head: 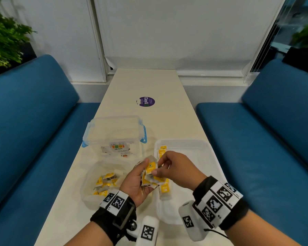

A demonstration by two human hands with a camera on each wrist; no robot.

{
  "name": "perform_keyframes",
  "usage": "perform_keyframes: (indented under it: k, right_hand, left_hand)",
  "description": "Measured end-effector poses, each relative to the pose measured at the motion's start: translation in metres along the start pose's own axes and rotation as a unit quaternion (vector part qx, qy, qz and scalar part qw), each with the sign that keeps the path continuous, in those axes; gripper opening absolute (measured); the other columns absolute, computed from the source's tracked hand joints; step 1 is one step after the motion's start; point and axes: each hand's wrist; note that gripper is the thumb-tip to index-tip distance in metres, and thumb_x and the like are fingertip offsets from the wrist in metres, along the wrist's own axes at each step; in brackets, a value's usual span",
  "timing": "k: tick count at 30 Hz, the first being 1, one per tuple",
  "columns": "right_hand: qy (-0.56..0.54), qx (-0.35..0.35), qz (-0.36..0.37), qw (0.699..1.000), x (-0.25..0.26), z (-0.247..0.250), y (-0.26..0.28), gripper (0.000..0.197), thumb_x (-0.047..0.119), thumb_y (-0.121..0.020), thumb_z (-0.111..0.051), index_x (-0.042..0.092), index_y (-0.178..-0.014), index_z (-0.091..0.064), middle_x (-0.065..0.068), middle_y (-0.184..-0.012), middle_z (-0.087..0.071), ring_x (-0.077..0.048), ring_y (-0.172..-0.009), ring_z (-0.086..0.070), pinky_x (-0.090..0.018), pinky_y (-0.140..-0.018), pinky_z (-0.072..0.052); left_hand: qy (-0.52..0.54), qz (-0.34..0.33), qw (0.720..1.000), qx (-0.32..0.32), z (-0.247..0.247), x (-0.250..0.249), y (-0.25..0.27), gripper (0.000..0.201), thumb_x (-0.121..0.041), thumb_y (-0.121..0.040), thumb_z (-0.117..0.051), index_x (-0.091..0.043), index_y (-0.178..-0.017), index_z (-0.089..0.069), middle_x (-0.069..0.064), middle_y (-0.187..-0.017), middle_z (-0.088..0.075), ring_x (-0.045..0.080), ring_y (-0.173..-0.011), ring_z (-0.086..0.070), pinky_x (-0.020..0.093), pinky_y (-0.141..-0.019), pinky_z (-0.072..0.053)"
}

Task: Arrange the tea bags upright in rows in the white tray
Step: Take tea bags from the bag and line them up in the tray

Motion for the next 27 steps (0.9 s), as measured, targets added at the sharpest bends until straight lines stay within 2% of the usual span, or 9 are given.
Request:
perform_keyframes:
  k: [5,8,12,14,16,18,20,23,27]
  right_hand:
    - [0.022,-0.025,-0.025,0.999,-0.001,-0.012,0.0,0.032,0.034,-0.076,-0.075,0.02,-0.063,-0.049,0.008,-0.061,-0.049,-0.002,-0.056,-0.044,-0.016,-0.053,-0.034]
    - [-0.015,-0.01,-0.047,0.999,-0.002,-0.015,0.0,0.029,0.025,-0.08,-0.072,0.018,-0.062,-0.05,0.006,-0.06,-0.049,-0.002,-0.054,-0.044,-0.013,-0.051,-0.033]
    - [-0.204,0.025,-0.102,0.973,0.0,-0.012,0.003,0.019,0.014,-0.083,-0.067,0.014,-0.069,-0.054,0.001,-0.065,-0.052,-0.01,-0.059,-0.048,-0.019,-0.047,-0.041]
    - [-0.295,0.038,-0.125,0.947,0.001,-0.007,0.004,0.015,0.01,-0.085,-0.063,0.013,-0.073,-0.054,-0.003,-0.068,-0.054,-0.012,-0.062,-0.051,-0.025,-0.05,-0.046]
    - [-0.358,0.041,-0.134,0.923,0.001,-0.003,0.003,0.017,0.005,-0.086,-0.057,0.012,-0.071,-0.052,-0.006,-0.069,-0.055,-0.014,-0.061,-0.052,-0.028,-0.052,-0.047]
    - [-0.383,0.031,-0.128,0.914,0.003,0.0,0.002,0.019,0.003,-0.086,-0.054,0.011,-0.07,-0.05,-0.009,-0.07,-0.054,-0.016,-0.06,-0.053,-0.029,-0.053,-0.046]
    - [-0.374,0.007,-0.115,0.92,0.005,0.006,0.0,0.021,-0.001,-0.084,-0.053,0.012,-0.067,-0.048,-0.009,-0.068,-0.054,-0.017,-0.058,-0.053,-0.029,-0.052,-0.045]
    - [-0.313,-0.031,-0.083,0.946,0.007,0.02,-0.003,0.022,-0.006,-0.081,-0.055,0.011,-0.068,-0.051,-0.008,-0.066,-0.055,-0.015,-0.054,-0.053,-0.025,-0.047,-0.045]
    - [-0.225,-0.053,-0.084,0.969,-0.001,0.031,-0.006,0.017,-0.004,-0.086,-0.049,0.011,-0.083,-0.056,-0.007,-0.079,-0.055,-0.015,-0.06,-0.055,-0.029,-0.045,-0.052]
  left_hand:
    - [0.008,-0.009,1.0,-0.025,-0.001,0.012,-0.001,0.047,-0.034,-0.09,-0.053,-0.005,-0.127,-0.054,0.019,-0.107,-0.067,0.023,-0.07,-0.072,0.031,-0.057,-0.059]
    - [0.017,-0.004,1.0,-0.022,0.0,0.014,0.001,0.039,-0.037,-0.092,-0.048,-0.004,-0.106,-0.064,0.017,-0.092,-0.073,0.023,-0.07,-0.072,0.033,-0.061,-0.059]
    - [0.084,-0.003,0.996,0.019,0.004,0.014,0.003,0.051,-0.036,-0.093,-0.043,0.002,-0.08,-0.073,0.019,-0.076,-0.072,0.027,-0.062,-0.071,0.034,-0.052,-0.059]
    - [0.108,-0.003,0.994,0.031,0.007,0.014,0.003,0.048,-0.035,-0.09,-0.044,0.002,-0.087,-0.073,0.02,-0.083,-0.072,0.029,-0.065,-0.071,0.035,-0.055,-0.059]
    - [0.115,-0.001,0.993,0.029,0.01,0.013,0.002,0.046,-0.034,-0.083,-0.051,0.002,-0.11,-0.063,0.022,-0.098,-0.069,0.031,-0.076,-0.07,0.039,-0.068,-0.058]
    - [0.115,-0.004,0.993,0.035,0.011,0.014,0.001,0.052,-0.029,-0.073,-0.065,0.0,-0.116,-0.061,0.023,-0.108,-0.066,0.032,-0.084,-0.069,0.04,-0.077,-0.056]
    - [0.119,-0.013,0.991,0.059,0.01,0.014,0.001,0.047,-0.019,-0.063,-0.072,0.0,-0.106,-0.067,0.022,-0.102,-0.069,0.032,-0.081,-0.07,0.04,-0.073,-0.057]
    - [0.117,-0.03,0.991,0.052,0.014,0.013,-0.002,0.031,-0.013,-0.069,-0.056,0.0,-0.095,-0.067,0.02,-0.087,-0.071,0.028,-0.067,-0.071,0.034,-0.061,-0.058]
    - [0.113,-0.047,0.992,0.032,0.023,0.004,-0.002,0.027,-0.014,-0.067,-0.058,0.0,-0.088,-0.068,0.018,-0.085,-0.072,0.027,-0.064,-0.07,0.028,-0.055,-0.055]
Point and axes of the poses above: each hand's wrist, its own y-axis away from the middle knuckle, its own z-axis out of the back of the hand, x = y × z
